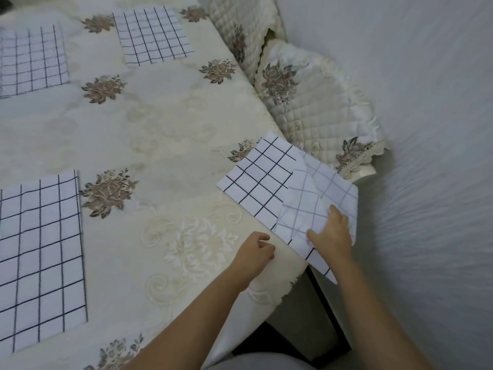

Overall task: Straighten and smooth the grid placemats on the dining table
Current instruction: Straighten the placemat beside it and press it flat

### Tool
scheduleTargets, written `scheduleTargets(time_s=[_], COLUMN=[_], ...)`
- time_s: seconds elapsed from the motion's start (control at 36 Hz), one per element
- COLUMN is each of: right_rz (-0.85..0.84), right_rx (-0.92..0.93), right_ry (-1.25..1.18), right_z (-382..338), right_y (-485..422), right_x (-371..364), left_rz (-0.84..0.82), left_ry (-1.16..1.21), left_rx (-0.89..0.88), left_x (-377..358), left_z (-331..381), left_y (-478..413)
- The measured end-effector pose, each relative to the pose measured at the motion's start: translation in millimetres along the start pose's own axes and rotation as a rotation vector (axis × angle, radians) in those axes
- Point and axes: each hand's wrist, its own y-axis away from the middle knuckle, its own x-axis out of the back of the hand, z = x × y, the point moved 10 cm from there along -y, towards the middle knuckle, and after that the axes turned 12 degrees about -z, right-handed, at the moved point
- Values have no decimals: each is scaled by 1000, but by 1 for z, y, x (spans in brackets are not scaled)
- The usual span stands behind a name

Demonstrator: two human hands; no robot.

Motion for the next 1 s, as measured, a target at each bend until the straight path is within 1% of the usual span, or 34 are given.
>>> scheduleTargets(time_s=[0.17,0.22,0.39,0.58,0.75,0.83,0.89,1.0], right_rz=[-173,-220,-327,-376,-472,-519,-557,-634], right_rx=[53,68,150,237,290,310,346,401], right_ry=[-209,-331,-604,-680,-778,-836,-853,-836], right_z=[-21,-33,-85,-148,-199,-223,-238,-257], right_y=[6,13,39,70,103,120,131,149], right_x=[-22,-34,-69,-108,-151,-168,-177,-194], left_rz=[-6,1,74,131,120,126,127,157], left_ry=[129,176,278,438,444,498,575,880], left_rx=[53,54,51,81,62,54,36,-91], left_x=[7,12,43,94,123,132,136,144], left_z=[-13,-17,-35,-75,-98,-105,-107,-108], left_y=[7,11,28,62,94,111,122,133])
